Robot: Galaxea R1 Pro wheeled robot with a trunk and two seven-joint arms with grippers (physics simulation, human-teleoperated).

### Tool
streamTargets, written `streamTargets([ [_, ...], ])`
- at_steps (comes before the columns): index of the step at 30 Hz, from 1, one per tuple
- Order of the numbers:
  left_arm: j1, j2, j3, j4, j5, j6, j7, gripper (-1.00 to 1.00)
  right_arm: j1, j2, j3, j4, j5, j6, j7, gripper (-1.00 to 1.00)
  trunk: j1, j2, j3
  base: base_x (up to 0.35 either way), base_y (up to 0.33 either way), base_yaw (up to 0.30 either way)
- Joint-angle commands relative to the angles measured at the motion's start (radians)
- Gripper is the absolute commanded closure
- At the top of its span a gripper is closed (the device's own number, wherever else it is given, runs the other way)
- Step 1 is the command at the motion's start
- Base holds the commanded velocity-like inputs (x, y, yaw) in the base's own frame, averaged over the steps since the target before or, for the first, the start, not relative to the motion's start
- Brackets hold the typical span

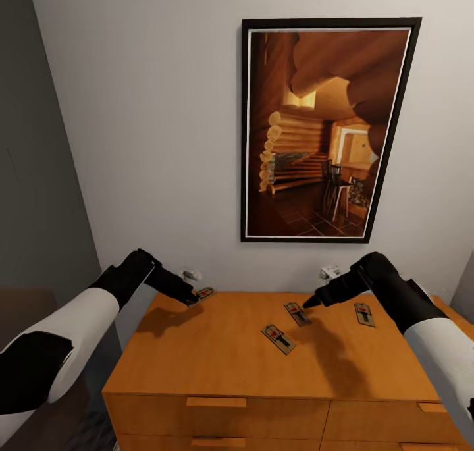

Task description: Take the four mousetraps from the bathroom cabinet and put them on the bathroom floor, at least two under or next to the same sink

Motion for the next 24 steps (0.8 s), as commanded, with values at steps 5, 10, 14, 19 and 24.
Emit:
streamTargets([
  [5,0.002,0.000,-0.002,-0.007,-0.009,0.003,-0.006,1.00,-0.001,0.023,0.004,0.001,0.028,0.003,0.009,-1.00,0.000,-0.001,-0.002,-0.053,-0.042,0.000],
  [10,0.004,-0.008,-0.004,-0.009,-0.010,0.003,-0.006,1.00,-0.001,0.032,0.009,0.046,0.040,0.003,0.006,-1.00,0.000,-0.001,-0.002,-0.202,-0.160,0.000],
  [14,0.004,-0.010,-0.005,-0.010,-0.011,0.003,-0.006,1.00,-0.001,0.072,0.009,0.081,0.067,0.003,0.004,-1.00,0.000,-0.001,-0.002,-0.231,-0.184,0.000],
  [19,0.004,-0.010,-0.004,-0.010,-0.011,0.004,-0.006,1.00,-0.001,0.110,0.005,0.095,0.102,0.003,0.003,-1.00,0.000,-0.001,-0.002,-0.125,-0.111,0.000],
  [24,0.004,-0.012,-0.004,-0.010,-0.012,0.004,-0.006,1.00,-0.001,0.132,-0.001,0.099,0.131,0.003,0.002,-1.00,0.000,-0.001,-0.002,-0.022,-0.020,0.000],
])
